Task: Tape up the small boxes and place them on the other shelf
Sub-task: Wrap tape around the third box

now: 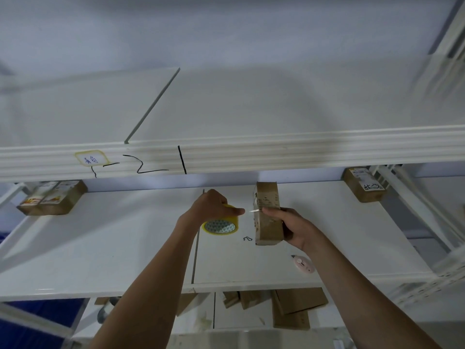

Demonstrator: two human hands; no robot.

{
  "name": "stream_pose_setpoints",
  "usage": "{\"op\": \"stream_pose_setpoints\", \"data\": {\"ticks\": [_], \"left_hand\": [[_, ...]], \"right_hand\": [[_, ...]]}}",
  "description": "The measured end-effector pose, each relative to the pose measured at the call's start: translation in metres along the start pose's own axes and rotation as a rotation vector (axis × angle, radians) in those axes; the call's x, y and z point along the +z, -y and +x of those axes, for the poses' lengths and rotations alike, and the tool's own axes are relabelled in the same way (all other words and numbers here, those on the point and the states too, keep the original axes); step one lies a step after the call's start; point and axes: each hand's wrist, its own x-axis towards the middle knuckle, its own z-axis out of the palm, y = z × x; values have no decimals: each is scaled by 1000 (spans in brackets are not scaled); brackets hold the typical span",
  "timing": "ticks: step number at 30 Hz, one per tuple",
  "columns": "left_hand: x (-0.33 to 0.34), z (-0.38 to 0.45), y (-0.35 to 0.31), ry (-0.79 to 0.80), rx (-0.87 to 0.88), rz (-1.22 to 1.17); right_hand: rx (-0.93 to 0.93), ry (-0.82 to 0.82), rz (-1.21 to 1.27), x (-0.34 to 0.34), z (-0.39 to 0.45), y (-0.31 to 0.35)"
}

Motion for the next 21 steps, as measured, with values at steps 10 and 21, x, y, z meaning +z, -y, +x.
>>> {"op": "stream_pose_setpoints", "data": {"ticks": [10, 21], "left_hand": [[8, 4, -14, -16, -13, -17], [4, 9, -20, -62, 29, 59]], "right_hand": [[3, 40, 153, 14, -6, -4], [65, 36, 111, 21, -7, 1]]}}
